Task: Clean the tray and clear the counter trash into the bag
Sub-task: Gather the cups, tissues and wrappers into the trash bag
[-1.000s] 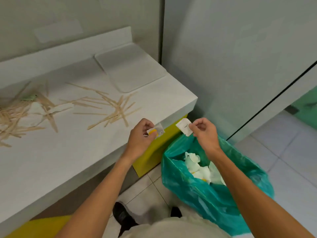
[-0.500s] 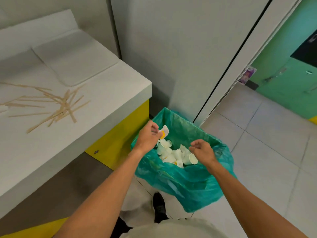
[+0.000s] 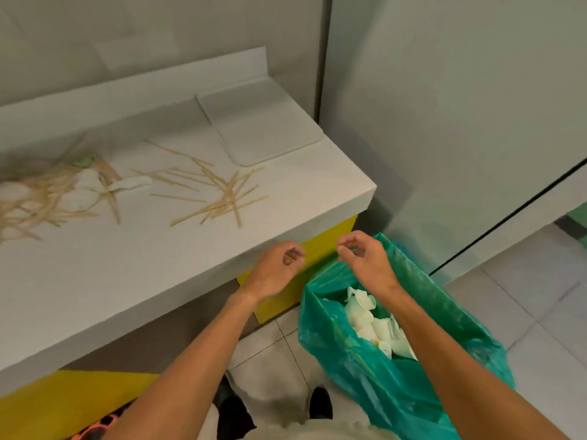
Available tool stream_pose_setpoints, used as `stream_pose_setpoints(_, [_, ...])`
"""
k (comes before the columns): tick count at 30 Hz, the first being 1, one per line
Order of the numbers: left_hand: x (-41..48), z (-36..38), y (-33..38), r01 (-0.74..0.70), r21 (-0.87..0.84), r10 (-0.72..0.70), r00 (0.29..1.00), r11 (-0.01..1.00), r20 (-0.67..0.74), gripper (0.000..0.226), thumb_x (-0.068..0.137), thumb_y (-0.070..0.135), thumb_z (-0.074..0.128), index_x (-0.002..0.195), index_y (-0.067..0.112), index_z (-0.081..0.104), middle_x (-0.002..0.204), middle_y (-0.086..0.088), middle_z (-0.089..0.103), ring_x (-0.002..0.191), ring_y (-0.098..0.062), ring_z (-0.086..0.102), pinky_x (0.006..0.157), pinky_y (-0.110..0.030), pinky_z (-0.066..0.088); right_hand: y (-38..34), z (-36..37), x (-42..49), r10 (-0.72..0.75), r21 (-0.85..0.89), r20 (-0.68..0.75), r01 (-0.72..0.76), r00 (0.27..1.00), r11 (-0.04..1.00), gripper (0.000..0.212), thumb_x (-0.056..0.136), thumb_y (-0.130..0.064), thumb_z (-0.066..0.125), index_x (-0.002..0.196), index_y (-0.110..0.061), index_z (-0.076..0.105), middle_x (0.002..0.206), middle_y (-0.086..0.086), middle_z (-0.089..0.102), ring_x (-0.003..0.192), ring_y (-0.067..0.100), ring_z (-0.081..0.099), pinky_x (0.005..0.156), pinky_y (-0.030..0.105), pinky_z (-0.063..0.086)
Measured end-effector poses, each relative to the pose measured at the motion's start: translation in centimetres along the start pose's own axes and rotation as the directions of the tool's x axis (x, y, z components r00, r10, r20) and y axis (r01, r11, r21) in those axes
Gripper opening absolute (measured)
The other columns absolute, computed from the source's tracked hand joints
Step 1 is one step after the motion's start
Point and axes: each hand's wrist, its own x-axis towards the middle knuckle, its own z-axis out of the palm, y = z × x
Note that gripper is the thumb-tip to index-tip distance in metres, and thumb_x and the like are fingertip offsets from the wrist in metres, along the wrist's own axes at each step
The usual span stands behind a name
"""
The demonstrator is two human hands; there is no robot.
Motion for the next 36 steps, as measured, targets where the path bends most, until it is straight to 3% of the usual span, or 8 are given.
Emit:
stream_pose_setpoints(7, [-2.2,-12.7,-0.9,-0.05,-0.062,0.028,0.948,0.997,-0.318,0.006,0.091,0.016,0.065,0.089,0.02,0.068,0.084,0.006,0.068,0.079,-0.016,0.066,0.074,-0.024,0.051,-10.0,11.6,5.1,-0.2,0.083,0.152,0.19,0.968,0.978,0.01,0.089,-0.003,0.063,0.09,-0.012,0.067,0.087,0.003,0.07,0.07,0.015,0.067,0.067,0.02,0.052])
stream_pose_setpoints(16, [-6.0,-28.4,-7.5,-0.048,-0.052,0.008,0.812,0.997,-0.584,0.009,0.089,0.011,0.065,0.085,0.019,0.067,0.08,0.01,0.067,0.076,-0.014,0.064,0.073,-0.022,0.052,-19.0,28.0,8.2,-0.336,0.113,0.341,0.317,0.878,0.942,0.011,0.088,-0.006,0.064,0.087,-0.016,0.067,0.089,-0.003,0.07,0.076,0.017,0.067,0.071,0.021,0.053])
stream_pose_setpoints(20, [-7.7,-34.0,-11.1,-0.012,-0.046,-0.02,0.773,0.999,-0.634,0.011,0.09,0.011,0.065,0.084,0.02,0.067,0.078,0.014,0.065,0.075,-0.01,0.062,0.071,-0.017,0.049,-21.5,34.8,9.7,-0.352,0.071,0.356,0.351,0.866,0.934,0.014,0.088,-0.007,0.064,0.085,-0.02,0.067,0.087,-0.008,0.069,0.08,0.014,0.066,0.076,0.023,0.053])
stream_pose_setpoints(24, [-8.9,-38.6,-14.8,0.016,-0.057,-0.05,0.747,0.998,-0.663,0.009,0.09,0.012,0.065,0.086,0.02,0.068,0.08,0.011,0.066,0.077,-0.013,0.064,0.072,-0.02,0.053,-23.6,40.6,11.1,-0.336,0.032,0.323,0.345,0.885,0.938,0.011,0.087,-0.005,0.063,0.088,-0.015,0.068,0.086,-0.008,0.068,0.076,-0.002,0.062,0.064,0.005,0.044])
stream_pose_setpoints(31, [-8.5,-44.1,-19.4,0.048,-0.059,-0.076,0.706,0.997,-0.704,0.006,0.09,0.011,0.064,0.089,0.015,0.069,0.082,0.011,0.067,0.077,-0.006,0.063,0.07,-0.012,0.047,-25.7,48.0,14.6,-0.286,-0.095,0.285,0.323,0.915,0.941,0.008,0.087,-0.009,0.063,0.091,-0.015,0.065,0.093,-0.005,0.065,0.081,0.007,0.059,0.06,0.0,0.037])
stream_pose_setpoints(34, [-7.7,-45.9,-20.9,0.069,-0.068,-0.096,0.688,0.995,-0.719,0.007,0.09,0.011,0.064,0.089,0.016,0.069,0.082,0.01,0.068,0.076,-0.001,0.061,0.07,-0.01,0.046,-25.8,50.6,16.5,-0.265,-0.165,0.287,0.32,0.921,0.933,0.012,0.088,-0.011,0.063,0.099,-0.012,0.066,0.102,-0.001,0.065,0.094,0.012,0.058,0.068,0.009,0.038])
stream_pose_setpoints(36, [-7.4,-46.9,-21.6,0.082,-0.065,-0.103,0.667,0.994,-0.738,0.007,0.09,0.01,0.065,0.088,0.016,0.069,0.082,0.01,0.068,0.075,0.0,0.06,0.07,-0.01,0.047,-25.8,51.9,17.6,-0.251,-0.205,0.288,0.316,0.924,0.926,0.019,0.088,-0.011,0.062,0.106,-0.011,0.065,0.11,0.002,0.065,0.102,0.016,0.059,0.081,0.019,0.043])
